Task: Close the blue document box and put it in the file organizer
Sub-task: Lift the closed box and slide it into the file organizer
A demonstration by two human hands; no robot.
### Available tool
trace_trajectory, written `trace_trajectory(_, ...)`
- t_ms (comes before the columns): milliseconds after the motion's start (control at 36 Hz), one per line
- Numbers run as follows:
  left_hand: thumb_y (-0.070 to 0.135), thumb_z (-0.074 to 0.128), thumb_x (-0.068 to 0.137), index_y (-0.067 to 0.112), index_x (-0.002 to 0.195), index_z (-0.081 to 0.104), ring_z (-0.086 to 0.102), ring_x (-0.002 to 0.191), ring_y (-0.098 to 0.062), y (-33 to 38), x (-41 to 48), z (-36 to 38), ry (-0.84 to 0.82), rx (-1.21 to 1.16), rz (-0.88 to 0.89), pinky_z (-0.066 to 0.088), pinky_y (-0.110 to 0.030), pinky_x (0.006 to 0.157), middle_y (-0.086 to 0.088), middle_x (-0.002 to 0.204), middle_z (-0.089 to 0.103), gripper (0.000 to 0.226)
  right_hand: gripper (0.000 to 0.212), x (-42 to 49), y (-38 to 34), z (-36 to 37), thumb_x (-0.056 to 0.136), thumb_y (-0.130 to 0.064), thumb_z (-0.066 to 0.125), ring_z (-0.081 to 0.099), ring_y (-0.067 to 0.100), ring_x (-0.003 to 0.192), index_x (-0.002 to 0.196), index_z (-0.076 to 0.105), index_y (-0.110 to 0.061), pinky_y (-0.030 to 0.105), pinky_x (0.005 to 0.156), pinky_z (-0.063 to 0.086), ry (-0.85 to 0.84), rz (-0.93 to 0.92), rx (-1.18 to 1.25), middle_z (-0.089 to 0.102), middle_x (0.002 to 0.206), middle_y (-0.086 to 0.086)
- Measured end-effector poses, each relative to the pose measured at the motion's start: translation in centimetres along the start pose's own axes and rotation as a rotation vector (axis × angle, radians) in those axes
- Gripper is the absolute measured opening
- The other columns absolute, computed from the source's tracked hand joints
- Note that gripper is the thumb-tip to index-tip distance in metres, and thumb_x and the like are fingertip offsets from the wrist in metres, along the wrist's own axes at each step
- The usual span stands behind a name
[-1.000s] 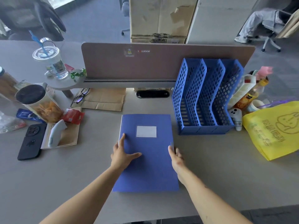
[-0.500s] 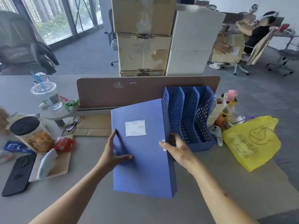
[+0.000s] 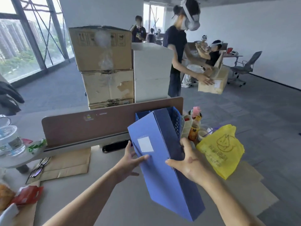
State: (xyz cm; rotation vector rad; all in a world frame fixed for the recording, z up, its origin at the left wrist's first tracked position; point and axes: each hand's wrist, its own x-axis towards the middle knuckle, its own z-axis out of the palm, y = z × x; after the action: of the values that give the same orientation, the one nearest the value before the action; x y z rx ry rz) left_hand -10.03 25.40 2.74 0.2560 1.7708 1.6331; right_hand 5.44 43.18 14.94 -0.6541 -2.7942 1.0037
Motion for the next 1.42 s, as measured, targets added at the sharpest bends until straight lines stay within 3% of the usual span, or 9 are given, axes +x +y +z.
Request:
trace_trajectory(167, 0.049, 0.087, 0.060, 0.050, 0.150, -0.012, 0.036, 0.139, -0.045, 5.3, 2.1, 3.4, -0.091, -0.134, -0.062, 0.057, -0.056, 0.083, 0.001, 0.164, 0.018, 0.133, 0.059, 0.0, 0.5, -0.4, 0.076, -0.044, 0.072, 0.061, 0.027, 0.088, 0.121, 0.039, -0.023, 0.035, 0.069, 0.049, 0.162, -0.051, -0.033, 0.067, 0.102, 0.004)
trace_trajectory(333, 0.050, 0.088, 0.058, 0.052, 0.149, -0.011, 0.027, 0.145, -0.042, 8.5, 4.5, 3.1, -0.149, -0.078, 0.011, 0.046, -0.062, 0.099, 0.006, 0.164, 0.017, 0.135, 0.055, 1.6, 1.5, 0.3, 0.074, -0.043, 0.074, 0.057, 0.009, 0.076, 0.113, 0.039, -0.027, 0.008, 0.053, 0.042, 0.322, -0.191, 0.045, 0.065, 0.108, -0.011)
trace_trajectory(472, 0.037, 0.083, 0.072, 0.053, 0.150, -0.005, 0.054, 0.118, -0.018, 11.0, 5.9, 1.8, -0.153, 0.022, 0.106, 0.056, -0.044, 0.081, 0.022, 0.135, 0.045, 0.119, 0.059, 3.8, 1.7, 1.5, 0.073, -0.043, 0.075, 0.064, 0.018, 0.093, 0.116, 0.039, -0.026, 0.036, 0.070, 0.057, 0.390, -0.224, 0.099, 0.062, 0.111, -0.010)
trace_trajectory(583, 0.025, 0.086, 0.072, 0.057, 0.148, 0.007, 0.053, 0.115, -0.001, 12.8, 6.9, 0.6, -0.176, 0.137, 0.193, 0.052, -0.050, 0.093, 0.029, 0.131, 0.042, 0.114, 0.058, 5.6, 2.2, 3.6, 0.075, -0.035, 0.078, 0.054, 0.011, 0.093, 0.117, 0.041, -0.018, 0.019, 0.073, 0.048, 0.398, -0.244, 0.198, 0.055, 0.105, -0.007)
trace_trajectory(694, 0.018, 0.088, 0.068, 0.049, 0.152, 0.000, 0.041, 0.136, -0.013, 13.7, 7.3, 0.1, -0.139, 0.240, 0.254, 0.049, -0.050, 0.099, 0.016, 0.158, 0.020, 0.125, 0.060, 6.8, 2.3, 5.5, 0.077, -0.037, 0.076, 0.047, 0.006, 0.088, 0.118, 0.037, -0.021, 0.001, 0.068, 0.039, 0.374, -0.256, 0.279, 0.052, 0.106, -0.006)
trace_trajectory(861, 0.027, 0.094, 0.057, 0.059, 0.147, -0.003, 0.044, 0.138, -0.027, 13.8, 8.3, -0.7, -0.173, 0.278, 0.294, 0.051, -0.035, 0.096, 0.008, 0.166, 0.001, 0.136, 0.055, 7.9, 2.0, 7.2, 0.075, -0.039, 0.076, 0.053, 0.022, 0.087, 0.108, 0.035, -0.023, 0.034, 0.070, 0.049, 0.410, -0.247, 0.374, 0.054, 0.098, 0.001)
trace_trajectory(1056, 0.032, 0.094, 0.055, 0.059, 0.147, -0.001, 0.006, 0.142, 0.002, 13.9, 8.7, -1.3, -0.110, 0.315, 0.457, 0.029, -0.045, 0.118, 0.017, 0.164, -0.006, 0.135, 0.051, 9.8, 1.9, 8.3, 0.078, -0.034, 0.074, 0.056, 0.017, 0.097, 0.110, 0.035, -0.023, 0.024, 0.076, 0.053, 0.373, -0.302, 0.464, 0.053, 0.105, 0.001)
trace_trajectory(1194, 0.028, 0.095, 0.056, 0.069, 0.141, 0.002, 0.013, 0.149, -0.018, 12.7, 9.2, -1.9, -0.108, 0.334, 0.438, 0.043, -0.046, 0.109, 0.027, 0.161, -0.010, 0.133, 0.057, 11.6, 2.8, 10.8, 0.076, -0.016, 0.077, 0.059, 0.005, 0.103, 0.105, 0.035, -0.041, 0.013, 0.081, 0.049, 0.328, -0.218, 0.577, 0.057, 0.112, -0.005)
trace_trajectory(1417, 0.022, 0.094, 0.060, 0.066, 0.142, -0.007, 0.027, 0.147, -0.023, 9.2, 9.8, -1.9, -0.022, 0.434, 0.396, 0.049, -0.037, 0.103, 0.026, 0.162, -0.005, 0.137, 0.062, 13.2, 5.6, 16.0, 0.075, -0.001, 0.077, 0.055, -0.010, 0.097, 0.120, 0.037, -0.013, 0.004, 0.082, 0.044, 0.254, -0.096, 0.625, 0.054, 0.110, 0.000)
